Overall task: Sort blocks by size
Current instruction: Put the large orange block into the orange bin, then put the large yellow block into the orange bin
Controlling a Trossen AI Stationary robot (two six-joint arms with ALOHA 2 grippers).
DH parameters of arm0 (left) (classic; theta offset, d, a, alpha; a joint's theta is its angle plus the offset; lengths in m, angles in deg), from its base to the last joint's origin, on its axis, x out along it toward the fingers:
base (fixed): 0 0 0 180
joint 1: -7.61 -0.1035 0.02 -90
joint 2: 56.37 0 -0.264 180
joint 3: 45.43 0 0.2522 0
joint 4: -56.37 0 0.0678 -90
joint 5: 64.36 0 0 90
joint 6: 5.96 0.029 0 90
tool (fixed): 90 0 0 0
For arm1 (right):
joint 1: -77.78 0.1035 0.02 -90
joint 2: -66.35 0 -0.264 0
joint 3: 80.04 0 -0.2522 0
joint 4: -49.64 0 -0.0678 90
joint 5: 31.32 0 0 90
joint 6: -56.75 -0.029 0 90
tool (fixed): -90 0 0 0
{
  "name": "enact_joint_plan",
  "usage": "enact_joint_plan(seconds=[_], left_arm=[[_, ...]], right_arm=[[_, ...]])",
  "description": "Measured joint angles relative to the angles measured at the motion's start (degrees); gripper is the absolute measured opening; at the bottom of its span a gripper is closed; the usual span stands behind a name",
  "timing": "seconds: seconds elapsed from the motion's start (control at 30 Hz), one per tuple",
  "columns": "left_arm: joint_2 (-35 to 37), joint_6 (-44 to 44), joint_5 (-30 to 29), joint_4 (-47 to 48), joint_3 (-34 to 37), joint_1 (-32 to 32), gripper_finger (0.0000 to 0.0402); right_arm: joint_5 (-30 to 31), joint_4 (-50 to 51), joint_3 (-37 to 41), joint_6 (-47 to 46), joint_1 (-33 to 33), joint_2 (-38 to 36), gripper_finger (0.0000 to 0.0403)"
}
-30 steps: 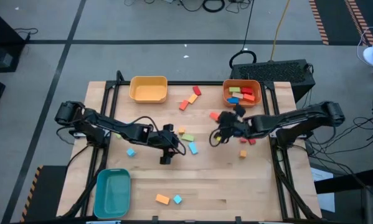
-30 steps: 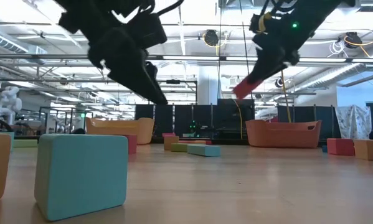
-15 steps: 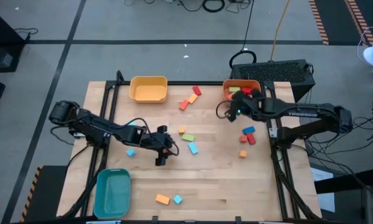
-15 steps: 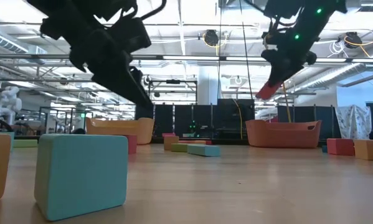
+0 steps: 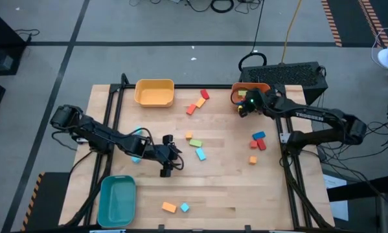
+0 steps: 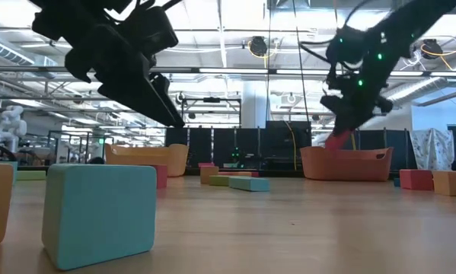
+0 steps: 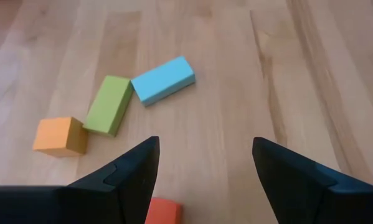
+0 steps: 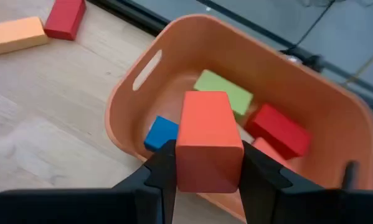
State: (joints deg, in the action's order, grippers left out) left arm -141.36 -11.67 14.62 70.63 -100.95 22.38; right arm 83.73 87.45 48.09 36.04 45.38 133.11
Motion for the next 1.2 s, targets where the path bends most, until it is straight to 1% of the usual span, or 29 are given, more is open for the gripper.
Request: enact_joint_plan(seconds=[0.2,0.33,0.37,0.53,0.63,0.83,0.97,1.07,1.2], left_arm=[[0.0,-0.3,-0.2,0.0,0.0,0.4,0.0260],[0.0,-1.5,-1.2,0.0,0.0,0.6,0.0260],[0.0,-1.5,-1.4,0.0,0.0,0.8,0.0260],[0.0,-1.5,-1.5,0.0,0.0,2.3,0.0260],[0.0,-1.5,-1.5,0.0,0.0,3.4,0.0260],[0.0,-1.3,-1.3,1.5,0.0,6.6,0.0260],[0.0,-3.1,-0.9,6.1,0.0,9.7,0.0260],[-0.1,-4.8,0.5,9.1,-0.1,12.0,0.0260],[-0.1,-5.8,0.4,12.2,-1.1,14.8,0.0260]], right_arm=[[-5.9,-10.4,6.7,1.9,-3.5,0.0,0.0112],[-5.9,-12.4,9.2,1.9,-4.5,0.0,0.0113],[-5.7,-12.7,9.5,1.9,-4.7,0.0,0.0120],[-5.6,-13.4,9.9,1.4,-5.1,0.0,0.0184],[-5.3,-15.2,9.9,1.5,-5.1,0.0,0.0198],[-5.1,-20.1,9.9,0.7,-3.9,-0.2,0.0191],[-2.3,-21.0,9.9,-1.2,-0.1,-2.0,0.0177],[-2.1,-21.5,9.8,-1.3,3.1,-3.7,0.0170],[-2.2,-21.6,9.8,-2.7,6.0,-5.4,0.0165]])
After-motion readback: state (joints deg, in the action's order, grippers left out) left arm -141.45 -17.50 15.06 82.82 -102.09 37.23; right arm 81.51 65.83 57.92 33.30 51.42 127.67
